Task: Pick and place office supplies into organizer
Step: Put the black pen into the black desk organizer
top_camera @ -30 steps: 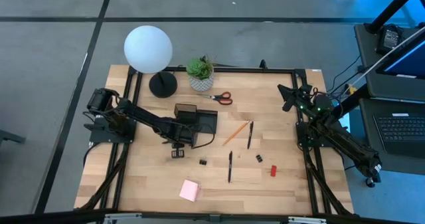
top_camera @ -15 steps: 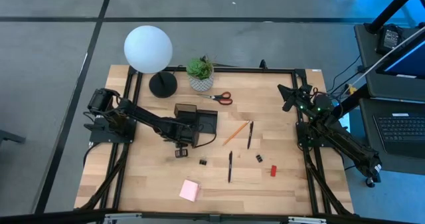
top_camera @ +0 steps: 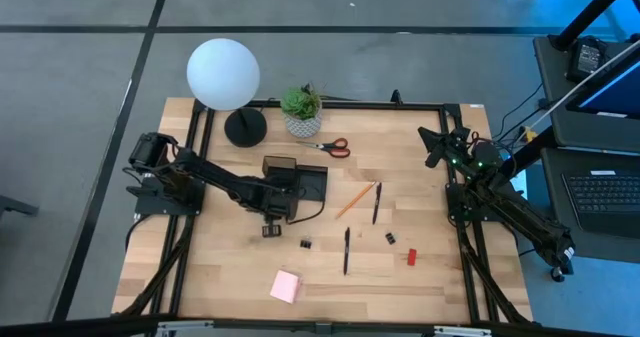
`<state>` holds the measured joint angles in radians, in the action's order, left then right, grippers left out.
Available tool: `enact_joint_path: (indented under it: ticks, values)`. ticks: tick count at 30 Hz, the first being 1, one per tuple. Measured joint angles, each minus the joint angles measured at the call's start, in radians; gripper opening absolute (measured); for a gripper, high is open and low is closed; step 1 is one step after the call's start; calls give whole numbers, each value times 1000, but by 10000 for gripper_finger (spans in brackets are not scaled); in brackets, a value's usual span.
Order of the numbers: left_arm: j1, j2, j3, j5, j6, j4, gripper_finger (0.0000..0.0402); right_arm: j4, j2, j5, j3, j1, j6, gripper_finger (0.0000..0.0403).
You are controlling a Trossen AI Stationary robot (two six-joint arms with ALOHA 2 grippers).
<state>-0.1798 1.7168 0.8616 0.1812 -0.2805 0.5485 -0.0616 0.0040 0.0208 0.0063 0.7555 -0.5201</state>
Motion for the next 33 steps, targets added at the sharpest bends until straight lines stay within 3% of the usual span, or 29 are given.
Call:
enact_joint_path:
  ticks: [5,16,28,33]
  values:
    - [-22,0,-3,27,75,-17,27,0,0,0,0,0,0,35]
    - [-46,-57,1,19,57,-10,27,1,0,0,0,0,1,35]
    - [-47,-240,6,28,83,-27,27,1,0,0,0,0,4,35]
    - [-48,-379,8,107,159,-114,27,0,0,0,0,0,3,35]
